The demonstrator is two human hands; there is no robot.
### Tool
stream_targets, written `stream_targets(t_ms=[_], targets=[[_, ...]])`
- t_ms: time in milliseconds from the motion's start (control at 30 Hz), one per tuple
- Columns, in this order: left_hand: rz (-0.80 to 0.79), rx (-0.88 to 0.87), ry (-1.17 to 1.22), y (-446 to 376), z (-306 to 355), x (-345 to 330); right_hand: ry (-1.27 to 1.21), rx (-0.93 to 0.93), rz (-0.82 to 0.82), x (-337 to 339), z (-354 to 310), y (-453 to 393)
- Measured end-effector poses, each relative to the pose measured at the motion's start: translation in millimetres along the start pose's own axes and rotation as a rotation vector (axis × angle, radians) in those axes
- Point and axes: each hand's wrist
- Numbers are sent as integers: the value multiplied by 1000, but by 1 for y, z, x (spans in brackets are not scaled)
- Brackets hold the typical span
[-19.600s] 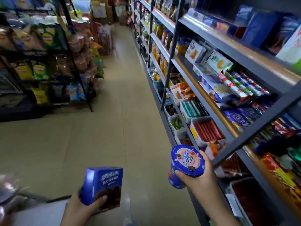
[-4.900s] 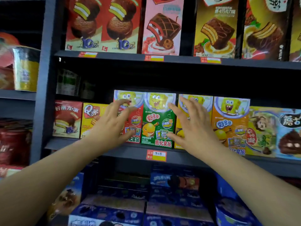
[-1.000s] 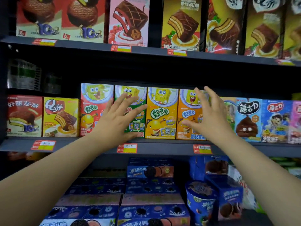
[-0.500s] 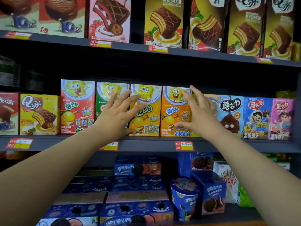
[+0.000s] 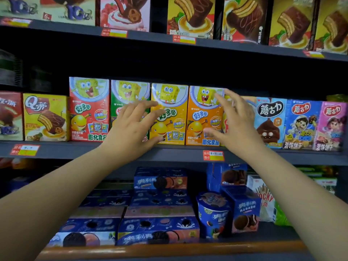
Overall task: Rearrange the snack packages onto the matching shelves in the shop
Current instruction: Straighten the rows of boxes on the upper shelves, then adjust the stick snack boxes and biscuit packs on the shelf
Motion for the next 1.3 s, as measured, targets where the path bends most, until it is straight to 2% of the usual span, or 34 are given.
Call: stream_targets(t_ms=[67,133,200,300,433,567,733,800,900,1000,1300], targets=[[57,21,64,15,18,9,-100,59,96,-1,-7,19],[84,13,131,38,38,12,-201,89,120,-4,-14,48],[59,-2,178,67,57,8,-257,125,98,-11,-17,82],[-82,31,226,111,78,-11,-229,136,-29,-34,-9,133],[-265,171,324,154,90,-37,-137,-99,-230,-69,20,179],[-402,245,343,171,92,-52,1,-271,-291,-84,39,199],[-420,298,413,166,101,-69,-128,-488,-100,-77,70,199],[-398,293,463,152,112,-77,-41,-570,-131,-71,94,197],[-415,342,611,122,136,-90,119,-552,-291,-70,124,198],[-391,330,707,91,162,-103,200,-514,-372,-76,135,196],[-380,322,678,64,189,-135,207,-511,-312,-87,137,198]])
Point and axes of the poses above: each hand's wrist, its own y-axis away from the middle knuckle, its own x-axis out of the back of the hand, z = x × y, and after that the axes turned 9 degrees about -x, right-handed
